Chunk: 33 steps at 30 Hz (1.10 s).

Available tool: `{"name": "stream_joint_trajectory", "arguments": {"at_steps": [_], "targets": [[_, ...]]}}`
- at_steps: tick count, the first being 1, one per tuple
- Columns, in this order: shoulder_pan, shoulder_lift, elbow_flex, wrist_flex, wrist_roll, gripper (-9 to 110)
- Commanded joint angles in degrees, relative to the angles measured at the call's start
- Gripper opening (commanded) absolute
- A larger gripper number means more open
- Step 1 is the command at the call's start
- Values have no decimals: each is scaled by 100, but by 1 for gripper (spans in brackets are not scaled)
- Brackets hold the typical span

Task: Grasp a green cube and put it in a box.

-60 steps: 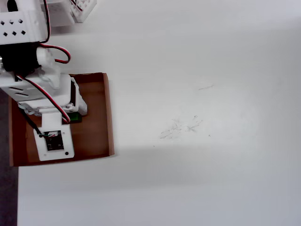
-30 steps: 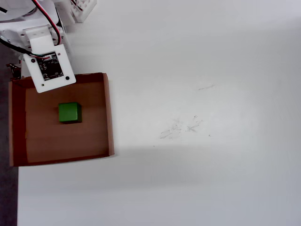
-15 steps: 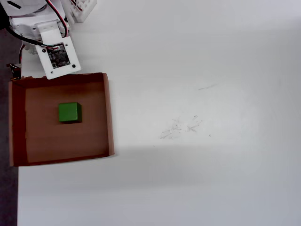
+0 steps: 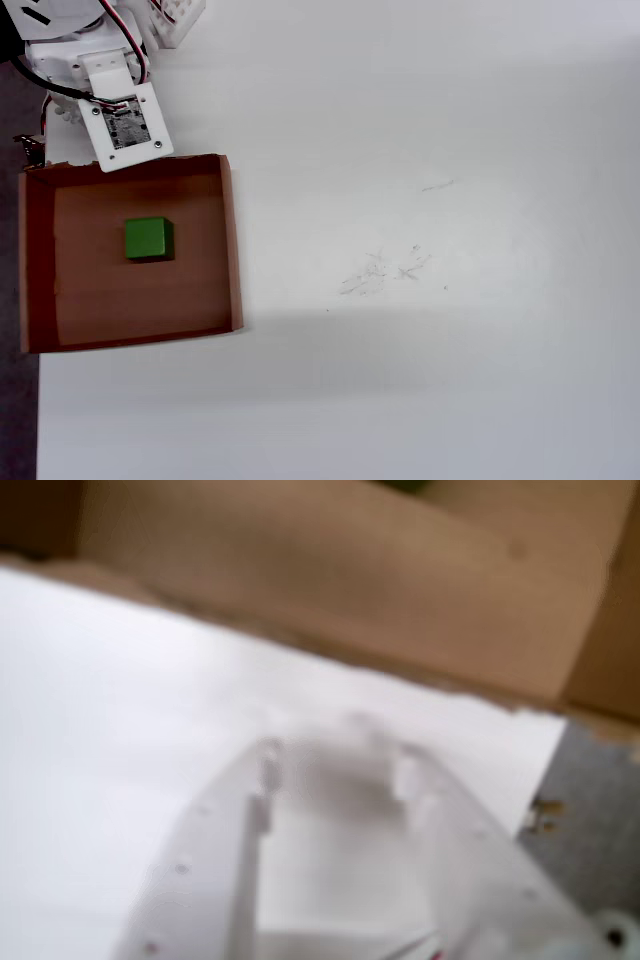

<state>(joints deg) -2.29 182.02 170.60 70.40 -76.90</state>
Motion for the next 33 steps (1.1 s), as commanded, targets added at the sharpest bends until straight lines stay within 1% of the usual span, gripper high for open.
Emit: {"name": "stream_joint_trajectory", "arguments": {"at_steps": [1,8,10,11,13,15,16,33], "targets": [[-18,44,-35,35,-149,14],[-79,35,-35,44,-123,14],[-79,35,-35,44,-97,15],[-79,35,-35,62,88,16],[-149,35,-35,105,976,19],[-237,35,-26,18,2083,21],[-255,35,-26,-9,2470,21],[-255,35,-26,-18,2496,21]]}}
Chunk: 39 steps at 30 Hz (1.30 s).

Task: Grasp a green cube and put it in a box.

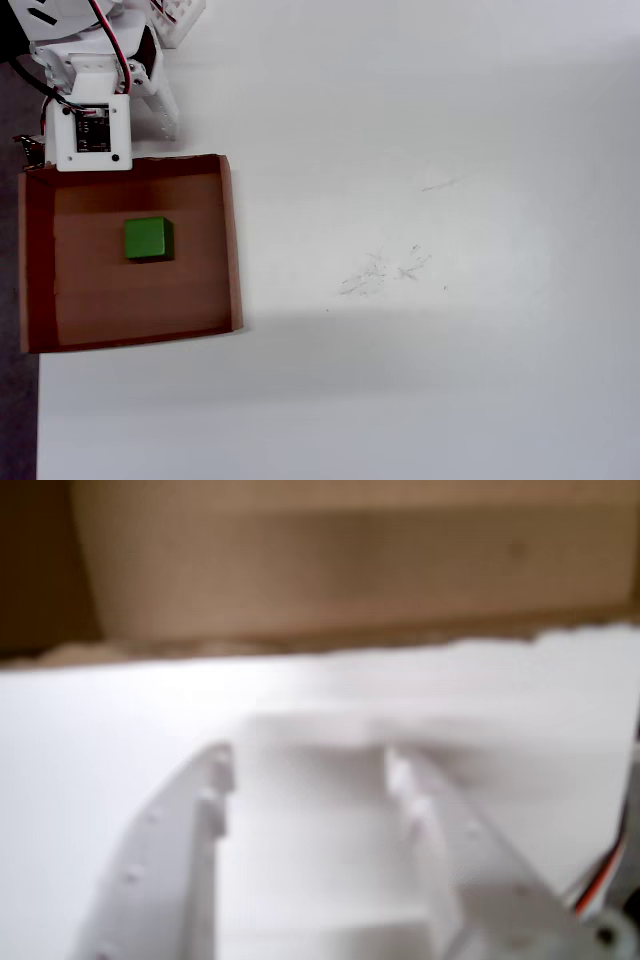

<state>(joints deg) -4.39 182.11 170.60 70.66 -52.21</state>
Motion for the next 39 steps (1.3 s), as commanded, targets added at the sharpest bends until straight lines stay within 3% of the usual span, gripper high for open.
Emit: {"name": "stream_joint_trajectory", "arguments": {"at_steps": [1,9,20,39], "targets": [[-44,26,-26,-44,26,21],[-26,26,-26,-9,-35,20],[97,26,-26,114,-1371,17],[229,26,-26,105,-1318,19]]}}
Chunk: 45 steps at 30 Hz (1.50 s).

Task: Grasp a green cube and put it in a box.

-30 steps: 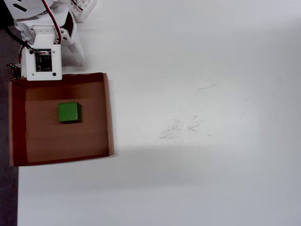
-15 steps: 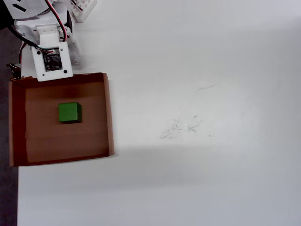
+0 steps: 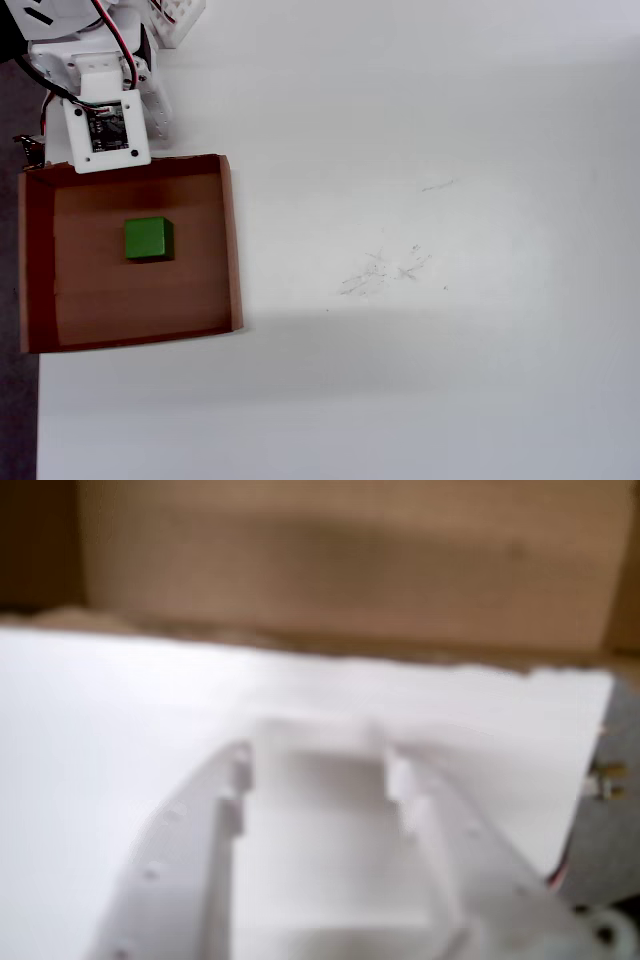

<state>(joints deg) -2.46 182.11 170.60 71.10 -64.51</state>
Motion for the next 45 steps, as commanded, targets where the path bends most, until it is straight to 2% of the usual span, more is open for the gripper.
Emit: {"name": "stream_joint_trajectory", "arguments": {"at_steps": [1,45], "targets": [[26,26,-26,53,-88,19],[-70,26,-26,35,-53,21]]}}
